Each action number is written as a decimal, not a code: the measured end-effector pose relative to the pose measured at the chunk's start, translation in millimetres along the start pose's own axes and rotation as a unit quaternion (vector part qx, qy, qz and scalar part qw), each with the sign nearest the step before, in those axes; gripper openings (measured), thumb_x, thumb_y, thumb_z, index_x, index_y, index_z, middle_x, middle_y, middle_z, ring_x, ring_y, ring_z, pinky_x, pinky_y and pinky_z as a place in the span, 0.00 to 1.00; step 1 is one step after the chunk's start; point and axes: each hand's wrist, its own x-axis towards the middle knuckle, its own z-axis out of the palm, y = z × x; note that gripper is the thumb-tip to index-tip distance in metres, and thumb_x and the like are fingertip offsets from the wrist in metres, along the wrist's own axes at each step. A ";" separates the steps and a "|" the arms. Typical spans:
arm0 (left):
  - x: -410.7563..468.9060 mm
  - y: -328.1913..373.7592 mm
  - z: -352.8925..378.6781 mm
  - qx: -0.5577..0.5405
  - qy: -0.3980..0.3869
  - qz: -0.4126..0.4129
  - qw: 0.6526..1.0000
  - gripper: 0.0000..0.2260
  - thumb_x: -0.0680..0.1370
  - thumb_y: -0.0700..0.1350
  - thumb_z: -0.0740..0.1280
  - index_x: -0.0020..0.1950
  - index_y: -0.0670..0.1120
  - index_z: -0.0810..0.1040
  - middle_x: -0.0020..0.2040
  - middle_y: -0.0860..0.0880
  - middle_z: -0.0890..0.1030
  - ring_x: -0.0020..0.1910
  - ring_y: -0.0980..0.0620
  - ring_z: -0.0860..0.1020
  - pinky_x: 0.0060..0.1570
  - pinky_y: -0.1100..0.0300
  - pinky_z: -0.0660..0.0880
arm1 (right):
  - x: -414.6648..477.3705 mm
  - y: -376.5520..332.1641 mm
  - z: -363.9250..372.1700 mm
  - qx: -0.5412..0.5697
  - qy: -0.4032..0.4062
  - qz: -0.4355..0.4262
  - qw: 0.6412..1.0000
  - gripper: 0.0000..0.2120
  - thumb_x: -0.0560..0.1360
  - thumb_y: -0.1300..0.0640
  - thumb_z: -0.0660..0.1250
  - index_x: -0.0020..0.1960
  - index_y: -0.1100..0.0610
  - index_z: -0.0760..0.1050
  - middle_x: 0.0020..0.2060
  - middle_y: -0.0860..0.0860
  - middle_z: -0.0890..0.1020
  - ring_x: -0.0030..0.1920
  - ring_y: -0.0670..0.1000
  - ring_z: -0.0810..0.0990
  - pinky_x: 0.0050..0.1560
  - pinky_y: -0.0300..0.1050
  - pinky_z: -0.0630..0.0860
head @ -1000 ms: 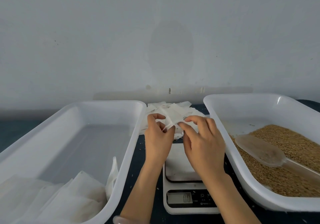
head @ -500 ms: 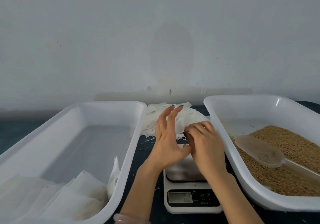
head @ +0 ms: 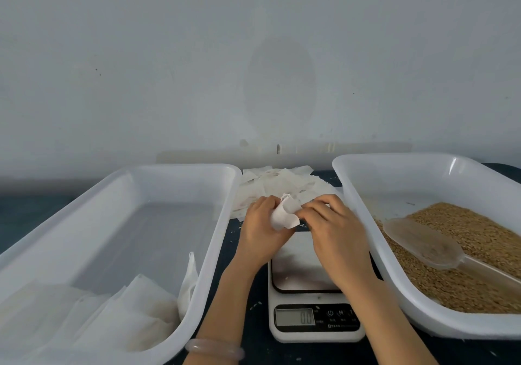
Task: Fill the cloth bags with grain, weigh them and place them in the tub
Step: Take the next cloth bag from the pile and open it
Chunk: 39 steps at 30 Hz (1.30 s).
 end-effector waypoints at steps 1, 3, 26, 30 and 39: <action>-0.4 0.2 -0.9 -0.025 -0.005 -0.015 1.000 0.11 0.70 0.40 0.75 0.50 0.42 0.77 0.45 0.48 0.79 0.47 0.47 0.76 0.46 0.53 0.73 | 0.3 -2.1 -1.7 -0.001 -0.010 0.011 1.000 0.16 0.66 0.72 0.71 0.49 0.56 0.83 0.46 0.48 0.84 0.51 0.55 0.81 0.39 0.48 0.79; -2.4 1.4 -2.1 -0.073 -0.019 -0.048 0.996 0.12 0.70 0.44 0.74 0.51 0.45 0.77 0.48 0.46 0.79 0.48 0.45 0.77 0.47 0.51 0.75 | 2.2 -11.1 -10.7 0.016 -0.029 0.053 0.998 0.19 0.66 0.72 0.73 0.53 0.56 0.82 0.51 0.49 0.82 0.54 0.54 0.80 0.41 0.46 0.79; -6.8 6.6 0.3 -0.074 -0.094 -0.067 0.991 0.18 0.72 0.44 0.74 0.48 0.66 0.72 0.48 0.59 0.80 0.47 0.61 0.78 0.41 0.66 0.74 | -22.7 156.7 -124.9 -0.172 -0.589 0.187 0.767 0.09 0.78 0.43 0.65 0.48 0.48 0.72 0.44 0.45 0.79 0.42 0.42 0.75 0.42 0.35 0.73; -11.7 9.5 -1.6 -0.104 -0.086 -0.079 0.988 0.12 0.73 0.44 0.73 0.47 0.60 0.75 0.44 0.58 0.80 0.42 0.62 0.78 0.37 0.68 0.73 | -19.0 150.8 -128.1 -0.204 -0.550 0.142 0.797 0.08 0.79 0.44 0.62 0.47 0.47 0.72 0.42 0.45 0.79 0.41 0.43 0.77 0.46 0.39 0.77; -27.4 8.0 -4.8 -0.134 -0.074 -0.093 0.984 0.11 0.68 0.52 0.70 0.49 0.59 0.74 0.48 0.53 0.80 0.48 0.55 0.79 0.43 0.62 0.74 | 7.0 170.0 -187.8 -0.340 -0.486 0.038 0.804 0.09 0.74 0.36 0.66 0.53 0.32 0.74 0.40 0.35 0.77 0.41 0.37 0.76 0.36 0.34 0.71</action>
